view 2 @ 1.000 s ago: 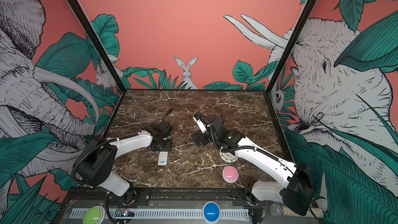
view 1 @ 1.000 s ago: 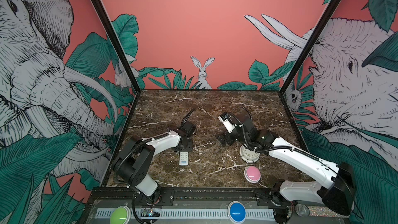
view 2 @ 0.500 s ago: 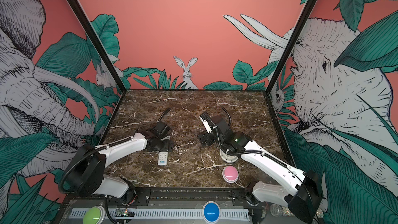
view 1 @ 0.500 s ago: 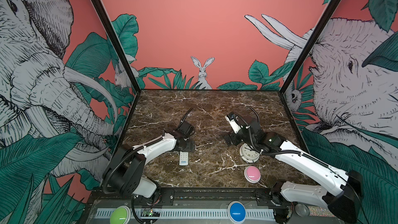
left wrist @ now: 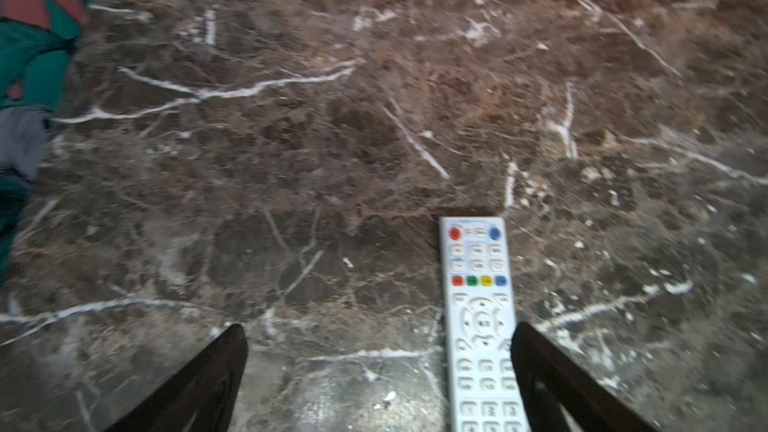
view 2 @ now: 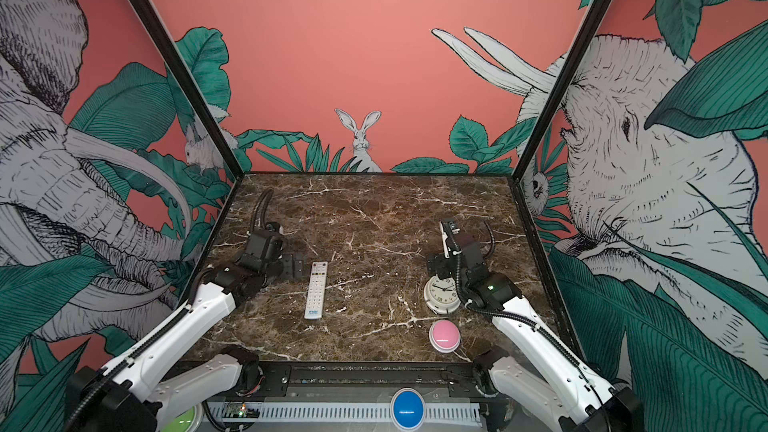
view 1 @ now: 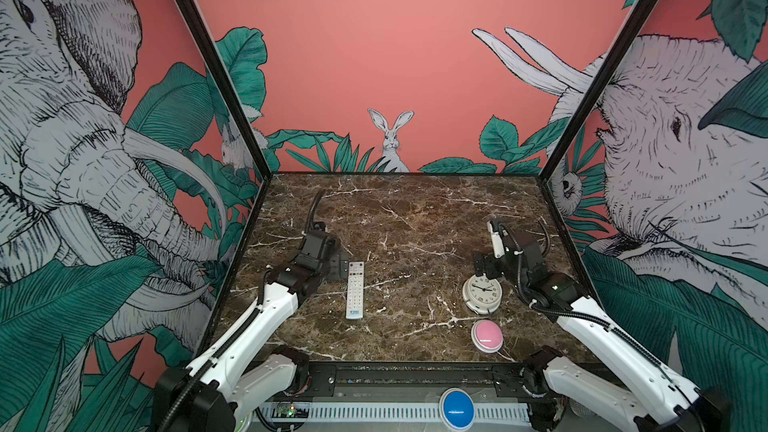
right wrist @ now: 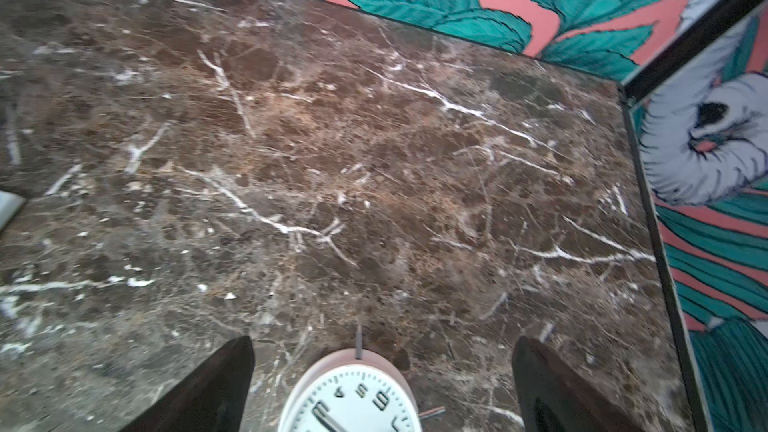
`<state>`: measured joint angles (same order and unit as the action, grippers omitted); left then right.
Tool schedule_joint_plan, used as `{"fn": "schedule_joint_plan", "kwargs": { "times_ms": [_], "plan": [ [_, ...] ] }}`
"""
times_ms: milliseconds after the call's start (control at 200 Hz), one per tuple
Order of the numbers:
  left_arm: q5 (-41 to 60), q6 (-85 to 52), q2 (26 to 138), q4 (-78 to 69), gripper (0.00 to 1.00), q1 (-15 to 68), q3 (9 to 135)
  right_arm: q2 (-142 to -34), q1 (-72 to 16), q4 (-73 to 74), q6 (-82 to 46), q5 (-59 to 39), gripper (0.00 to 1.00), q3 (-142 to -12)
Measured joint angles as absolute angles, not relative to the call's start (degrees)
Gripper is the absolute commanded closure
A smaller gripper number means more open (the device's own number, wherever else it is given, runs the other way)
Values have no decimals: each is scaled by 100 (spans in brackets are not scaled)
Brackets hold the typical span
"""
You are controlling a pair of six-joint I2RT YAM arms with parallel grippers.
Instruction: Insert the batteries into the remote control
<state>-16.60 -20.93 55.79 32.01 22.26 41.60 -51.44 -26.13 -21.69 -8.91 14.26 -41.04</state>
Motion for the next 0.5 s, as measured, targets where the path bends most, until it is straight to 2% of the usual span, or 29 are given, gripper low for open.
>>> {"fn": "schedule_joint_plan", "kwargs": {
  "times_ms": [230,500],
  "plan": [
    [-2534,-1990,5387,2827,1,1907,3874,-5089,-1682,-1291,-996,1796,1,-3275],
    [-3422,-1330,5710,1811,1,1885,3529,-5347,-1251,139,-849,2281,1,-2565]
  ]
}}
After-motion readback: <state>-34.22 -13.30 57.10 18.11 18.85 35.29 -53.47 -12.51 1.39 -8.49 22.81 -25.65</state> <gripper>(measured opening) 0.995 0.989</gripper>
